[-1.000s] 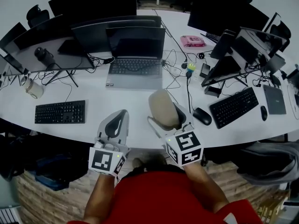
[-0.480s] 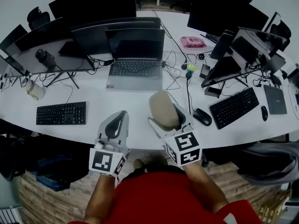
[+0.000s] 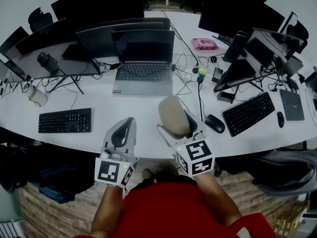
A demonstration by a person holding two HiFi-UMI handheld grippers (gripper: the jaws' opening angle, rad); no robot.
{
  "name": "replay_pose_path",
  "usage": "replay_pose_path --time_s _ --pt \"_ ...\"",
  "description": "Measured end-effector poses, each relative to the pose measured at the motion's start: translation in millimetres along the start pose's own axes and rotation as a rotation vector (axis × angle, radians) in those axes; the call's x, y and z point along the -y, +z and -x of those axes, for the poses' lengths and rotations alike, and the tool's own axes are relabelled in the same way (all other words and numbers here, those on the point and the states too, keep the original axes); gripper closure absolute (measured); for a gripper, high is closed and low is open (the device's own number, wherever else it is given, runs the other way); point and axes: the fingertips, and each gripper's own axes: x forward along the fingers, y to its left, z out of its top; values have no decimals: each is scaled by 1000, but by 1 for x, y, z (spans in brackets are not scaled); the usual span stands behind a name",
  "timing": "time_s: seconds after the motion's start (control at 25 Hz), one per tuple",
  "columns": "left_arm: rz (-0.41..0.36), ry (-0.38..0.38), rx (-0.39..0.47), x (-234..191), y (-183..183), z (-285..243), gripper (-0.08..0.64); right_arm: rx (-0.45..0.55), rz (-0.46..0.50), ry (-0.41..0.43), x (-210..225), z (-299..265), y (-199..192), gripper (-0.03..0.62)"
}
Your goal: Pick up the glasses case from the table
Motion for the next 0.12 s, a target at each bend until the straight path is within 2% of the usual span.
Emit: replay_pose_path --time_s 0.12 --pt "2 1 1 1 -1 0 549 0 -3 0 0 0 -1 196"
